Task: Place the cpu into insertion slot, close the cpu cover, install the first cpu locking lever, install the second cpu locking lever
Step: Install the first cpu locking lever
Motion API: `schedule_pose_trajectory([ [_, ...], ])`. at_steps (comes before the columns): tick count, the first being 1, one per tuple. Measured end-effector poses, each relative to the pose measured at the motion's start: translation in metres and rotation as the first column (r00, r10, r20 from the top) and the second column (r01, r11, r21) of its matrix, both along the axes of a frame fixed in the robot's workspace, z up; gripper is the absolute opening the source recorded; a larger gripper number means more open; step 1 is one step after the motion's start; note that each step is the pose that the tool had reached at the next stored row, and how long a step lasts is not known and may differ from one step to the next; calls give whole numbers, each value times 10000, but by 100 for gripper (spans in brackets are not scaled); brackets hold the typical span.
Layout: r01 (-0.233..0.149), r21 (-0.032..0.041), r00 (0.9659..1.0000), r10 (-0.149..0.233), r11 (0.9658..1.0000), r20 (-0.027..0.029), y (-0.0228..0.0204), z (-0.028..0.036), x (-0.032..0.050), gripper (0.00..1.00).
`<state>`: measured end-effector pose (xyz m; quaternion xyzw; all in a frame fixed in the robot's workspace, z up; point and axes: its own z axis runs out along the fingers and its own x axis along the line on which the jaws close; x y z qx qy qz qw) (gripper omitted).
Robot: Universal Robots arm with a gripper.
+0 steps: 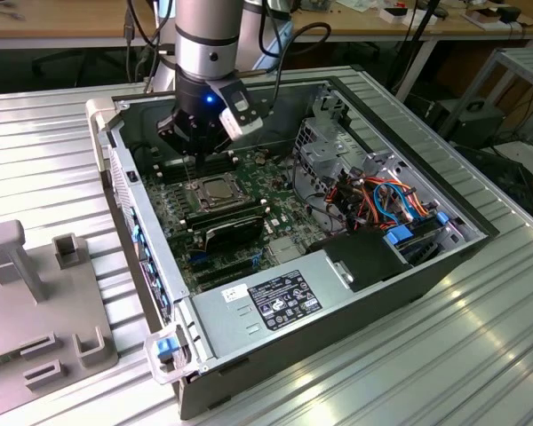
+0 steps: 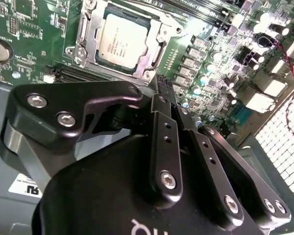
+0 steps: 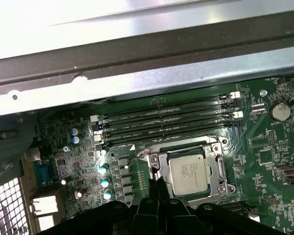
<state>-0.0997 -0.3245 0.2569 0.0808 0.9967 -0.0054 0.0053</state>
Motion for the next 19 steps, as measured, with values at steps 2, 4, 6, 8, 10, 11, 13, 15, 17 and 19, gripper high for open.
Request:
schedule_pose_trajectory([
  [2, -34, -1, 10000, 34, 10000, -1, 1, 0, -11, 11],
  [4, -39, -1, 10000, 39, 10000, -1, 1, 0, -13, 11],
  [6, -42, -1, 10000, 42, 10000, -1, 1, 0, -25, 11],
  [8, -106, -1, 9999, 106, 9999, -1, 1, 0, -51, 11],
  [10, -231, 0, 9997, 231, 9997, -1, 1, 0, -74, 11],
  [11, -300, 0, 9996, 300, 9996, 0, 1, 0, -81, 11],
  [13, -463, -1, 9989, 463, 9989, -1, 1, 0, -99, 11],
  [15, -596, 0, 9982, 596, 9982, 0, 1, 0, -120, 11],
  [17, -749, -1, 9972, 749, 9972, -1, 1, 0, -146, 11],
  [19, -903, 0, 9959, 903, 9959, -1, 1, 0, -173, 11],
])
